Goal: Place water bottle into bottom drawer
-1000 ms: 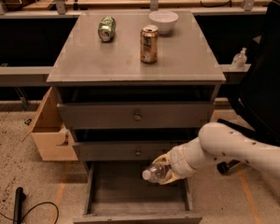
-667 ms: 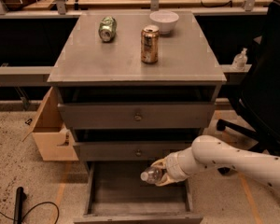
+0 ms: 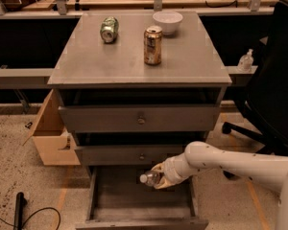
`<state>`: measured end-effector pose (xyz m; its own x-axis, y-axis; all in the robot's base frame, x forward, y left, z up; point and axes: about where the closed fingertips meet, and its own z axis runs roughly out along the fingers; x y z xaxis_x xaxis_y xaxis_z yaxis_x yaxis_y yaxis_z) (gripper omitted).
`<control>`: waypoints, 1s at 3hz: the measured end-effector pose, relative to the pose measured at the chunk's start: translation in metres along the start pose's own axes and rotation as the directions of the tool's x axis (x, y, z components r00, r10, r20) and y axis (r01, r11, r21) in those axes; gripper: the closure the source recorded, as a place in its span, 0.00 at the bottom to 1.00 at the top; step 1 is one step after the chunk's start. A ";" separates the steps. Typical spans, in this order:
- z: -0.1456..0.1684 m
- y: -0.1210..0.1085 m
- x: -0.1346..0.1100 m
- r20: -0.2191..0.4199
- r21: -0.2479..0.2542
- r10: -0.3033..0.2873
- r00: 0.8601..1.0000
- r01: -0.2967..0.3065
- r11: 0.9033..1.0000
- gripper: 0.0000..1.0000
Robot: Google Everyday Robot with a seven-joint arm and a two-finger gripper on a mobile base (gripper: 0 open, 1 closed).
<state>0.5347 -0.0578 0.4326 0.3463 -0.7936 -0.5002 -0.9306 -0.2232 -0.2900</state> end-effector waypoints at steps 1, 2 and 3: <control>0.015 0.005 0.016 0.041 0.047 0.086 0.995 -0.088 0.995 1.00; 0.058 0.016 0.050 0.069 0.051 0.186 0.980 -0.189 0.981 1.00; 0.107 0.028 0.084 0.065 0.014 0.256 0.965 -0.257 0.966 1.00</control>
Offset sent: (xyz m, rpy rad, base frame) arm 0.0147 -0.0194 -0.1613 0.1535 0.1675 -0.2738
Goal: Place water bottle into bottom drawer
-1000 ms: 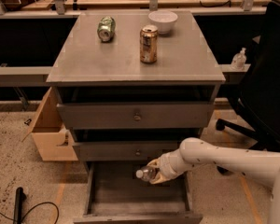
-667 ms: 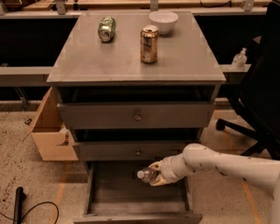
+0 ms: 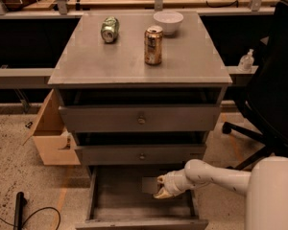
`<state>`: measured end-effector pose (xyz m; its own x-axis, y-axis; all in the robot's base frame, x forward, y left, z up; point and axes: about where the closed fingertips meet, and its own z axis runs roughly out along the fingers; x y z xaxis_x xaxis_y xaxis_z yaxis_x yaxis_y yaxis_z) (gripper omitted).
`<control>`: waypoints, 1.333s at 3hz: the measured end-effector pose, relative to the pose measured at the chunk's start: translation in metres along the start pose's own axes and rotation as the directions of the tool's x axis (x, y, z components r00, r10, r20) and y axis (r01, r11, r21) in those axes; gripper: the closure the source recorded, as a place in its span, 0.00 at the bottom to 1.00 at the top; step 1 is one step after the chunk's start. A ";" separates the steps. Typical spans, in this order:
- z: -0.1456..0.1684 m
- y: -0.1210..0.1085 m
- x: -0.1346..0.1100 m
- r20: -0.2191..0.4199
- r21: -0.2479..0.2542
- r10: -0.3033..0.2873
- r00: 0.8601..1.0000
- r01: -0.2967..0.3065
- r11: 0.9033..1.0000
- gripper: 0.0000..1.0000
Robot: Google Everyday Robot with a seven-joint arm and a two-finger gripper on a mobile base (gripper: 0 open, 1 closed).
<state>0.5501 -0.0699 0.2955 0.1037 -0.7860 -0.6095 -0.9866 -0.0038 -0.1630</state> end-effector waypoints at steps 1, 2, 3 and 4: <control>0.037 0.003 0.024 -0.038 -0.047 0.025 0.999 -0.027 0.999 0.81; 0.063 0.010 0.039 -0.054 -0.094 0.055 0.997 -0.060 0.994 0.59; 0.079 0.016 0.044 -0.054 -0.122 0.068 0.996 -0.074 0.990 0.34; 0.082 0.020 0.043 -0.051 -0.127 0.069 0.996 -0.075 0.989 0.12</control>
Offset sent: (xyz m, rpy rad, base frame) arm 0.0017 0.0118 -0.1099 -0.0730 0.1794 0.0050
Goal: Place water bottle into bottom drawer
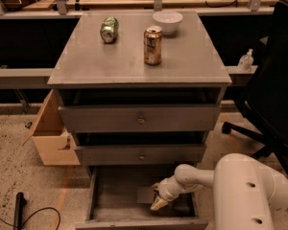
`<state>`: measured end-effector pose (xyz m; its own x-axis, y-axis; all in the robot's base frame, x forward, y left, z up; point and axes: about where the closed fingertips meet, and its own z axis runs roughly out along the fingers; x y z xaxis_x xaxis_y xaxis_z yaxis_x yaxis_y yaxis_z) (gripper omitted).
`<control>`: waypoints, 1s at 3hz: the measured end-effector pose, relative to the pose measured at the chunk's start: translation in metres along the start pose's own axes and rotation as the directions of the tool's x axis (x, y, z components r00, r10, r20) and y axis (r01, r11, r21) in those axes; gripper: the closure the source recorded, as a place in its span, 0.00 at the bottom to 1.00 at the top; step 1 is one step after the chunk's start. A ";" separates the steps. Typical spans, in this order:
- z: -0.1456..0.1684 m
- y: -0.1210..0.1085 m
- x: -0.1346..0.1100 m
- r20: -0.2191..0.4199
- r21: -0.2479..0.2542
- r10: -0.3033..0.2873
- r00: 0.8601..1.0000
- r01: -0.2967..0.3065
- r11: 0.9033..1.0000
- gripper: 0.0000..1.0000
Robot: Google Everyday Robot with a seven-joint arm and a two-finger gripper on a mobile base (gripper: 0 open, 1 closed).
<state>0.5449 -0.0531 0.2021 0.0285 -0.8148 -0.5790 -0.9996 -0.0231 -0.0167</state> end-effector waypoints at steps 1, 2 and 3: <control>-0.016 0.005 -0.006 0.016 0.014 -0.002 1.000 0.001 1.000 0.06; -0.053 0.015 -0.015 0.050 0.059 -0.004 0.999 0.001 0.998 0.29; -0.102 0.030 -0.023 0.105 0.152 0.007 0.994 -0.023 0.988 0.50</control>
Offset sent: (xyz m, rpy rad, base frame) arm -0.0253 -0.0427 0.1042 0.0978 -0.1048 -0.0700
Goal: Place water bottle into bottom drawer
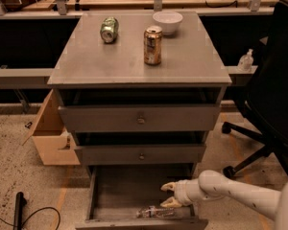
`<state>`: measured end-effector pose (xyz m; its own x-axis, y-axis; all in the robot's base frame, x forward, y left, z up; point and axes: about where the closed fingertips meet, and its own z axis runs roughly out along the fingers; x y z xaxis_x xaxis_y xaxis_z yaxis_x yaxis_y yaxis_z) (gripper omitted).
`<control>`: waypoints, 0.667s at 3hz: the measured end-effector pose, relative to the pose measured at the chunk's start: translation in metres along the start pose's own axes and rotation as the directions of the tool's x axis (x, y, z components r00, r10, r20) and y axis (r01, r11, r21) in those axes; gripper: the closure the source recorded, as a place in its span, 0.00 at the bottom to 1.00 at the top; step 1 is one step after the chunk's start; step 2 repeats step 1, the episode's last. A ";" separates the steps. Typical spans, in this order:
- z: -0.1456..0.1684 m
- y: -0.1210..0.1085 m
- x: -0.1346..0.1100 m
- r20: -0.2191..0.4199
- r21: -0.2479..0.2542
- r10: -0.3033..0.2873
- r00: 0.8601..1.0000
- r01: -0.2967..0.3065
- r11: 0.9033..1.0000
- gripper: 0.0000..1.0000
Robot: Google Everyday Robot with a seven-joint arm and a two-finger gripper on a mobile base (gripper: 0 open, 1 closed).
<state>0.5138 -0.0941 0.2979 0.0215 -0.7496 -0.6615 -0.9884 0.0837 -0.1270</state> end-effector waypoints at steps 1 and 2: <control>-0.018 0.007 0.018 0.000 0.032 0.040 0.999 -0.040 0.999 0.43; -0.018 0.007 0.018 0.000 0.032 0.040 0.999 -0.040 0.999 0.43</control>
Offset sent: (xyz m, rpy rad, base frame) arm 0.0000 0.0000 0.0000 0.0000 0.0000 0.0000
